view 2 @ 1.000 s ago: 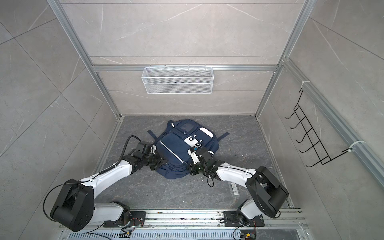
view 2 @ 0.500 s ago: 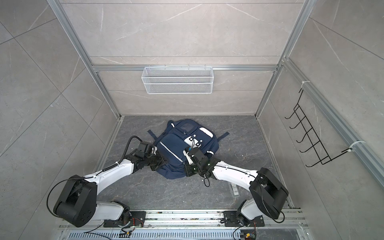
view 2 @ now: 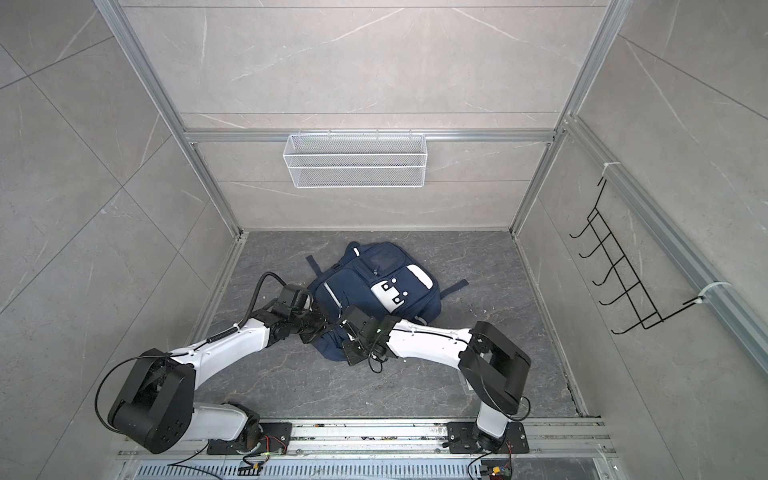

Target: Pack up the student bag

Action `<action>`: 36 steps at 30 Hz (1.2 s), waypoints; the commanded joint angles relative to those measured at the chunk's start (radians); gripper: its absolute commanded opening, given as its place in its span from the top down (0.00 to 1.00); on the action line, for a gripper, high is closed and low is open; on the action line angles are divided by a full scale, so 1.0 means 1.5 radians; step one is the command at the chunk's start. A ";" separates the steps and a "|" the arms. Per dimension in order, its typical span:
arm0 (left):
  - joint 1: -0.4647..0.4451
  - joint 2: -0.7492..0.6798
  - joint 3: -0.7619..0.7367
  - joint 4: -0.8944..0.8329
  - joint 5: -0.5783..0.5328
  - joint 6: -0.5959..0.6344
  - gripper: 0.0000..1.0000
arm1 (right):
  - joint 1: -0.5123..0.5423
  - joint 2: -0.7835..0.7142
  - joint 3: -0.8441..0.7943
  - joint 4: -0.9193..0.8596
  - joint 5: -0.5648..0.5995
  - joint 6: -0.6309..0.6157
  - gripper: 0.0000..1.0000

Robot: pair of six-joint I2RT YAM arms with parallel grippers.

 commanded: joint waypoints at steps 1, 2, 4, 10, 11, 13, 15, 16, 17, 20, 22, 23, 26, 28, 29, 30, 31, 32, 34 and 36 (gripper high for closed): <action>-0.021 -0.018 0.010 0.040 0.040 -0.011 1.00 | 0.024 0.002 0.044 0.055 -0.025 0.014 1.00; -0.020 -0.026 0.009 0.030 0.035 -0.006 1.00 | 0.023 -0.006 0.037 0.058 -0.023 0.016 1.00; -0.020 -0.045 0.012 -0.004 0.020 0.013 0.92 | 0.017 -0.029 0.012 0.062 -0.021 0.020 1.00; 0.005 -0.083 0.072 -0.132 -0.044 0.112 0.63 | 0.011 -0.111 -0.062 0.042 -0.016 0.030 1.00; 0.008 -0.082 0.087 -0.142 -0.051 0.126 0.61 | 0.010 -0.124 -0.072 0.039 -0.014 0.034 1.00; 0.010 -0.061 0.130 -0.167 -0.061 0.163 0.61 | 0.010 -0.155 -0.094 0.026 -0.005 0.041 1.00; 0.010 -0.028 0.170 -0.185 -0.062 0.192 0.61 | 0.009 -0.181 -0.110 0.013 0.004 0.045 1.00; 0.010 -0.008 0.187 -0.187 -0.059 0.202 0.61 | 0.008 -0.195 -0.118 0.005 0.010 0.047 1.00; 0.010 0.008 0.198 -0.186 -0.052 0.206 0.61 | 0.007 -0.207 -0.126 0.000 0.015 0.050 1.00; 0.009 0.048 0.215 -0.177 -0.032 0.213 0.63 | 0.000 -0.242 -0.151 -0.018 0.027 0.057 1.00; 0.009 0.057 0.210 -0.163 -0.016 0.205 0.65 | -0.007 -0.265 -0.164 -0.035 0.039 0.059 1.00; 0.006 0.056 0.206 -0.159 -0.011 0.202 0.65 | -0.011 -0.275 -0.169 -0.041 0.041 0.060 1.00; 0.000 0.041 0.188 -0.157 -0.002 0.198 0.66 | -0.026 -0.300 -0.184 -0.056 0.046 0.059 1.00; -0.004 0.023 0.177 -0.165 0.003 0.199 0.65 | -0.035 -0.307 -0.190 -0.065 0.046 0.057 1.00; -0.005 0.015 0.172 -0.173 0.004 0.202 0.65 | -0.038 -0.310 -0.191 -0.069 0.046 0.055 1.00; -0.007 0.004 0.166 -0.184 0.002 0.204 0.65 | -0.042 -0.311 -0.191 -0.074 0.047 0.053 1.00; -0.009 -0.009 0.161 -0.194 -0.002 0.207 0.65 | -0.046 -0.312 -0.192 -0.080 0.047 0.050 1.00; -0.011 -0.020 0.154 -0.199 -0.006 0.207 0.64 | -0.049 -0.312 -0.191 -0.084 0.047 0.047 1.00; -0.015 -0.038 0.138 -0.206 -0.003 0.205 0.63 | -0.057 -0.314 -0.190 -0.093 0.047 0.042 1.00; -0.020 -0.041 0.126 -0.203 0.004 0.201 0.62 | -0.063 -0.316 -0.190 -0.098 0.047 0.039 1.00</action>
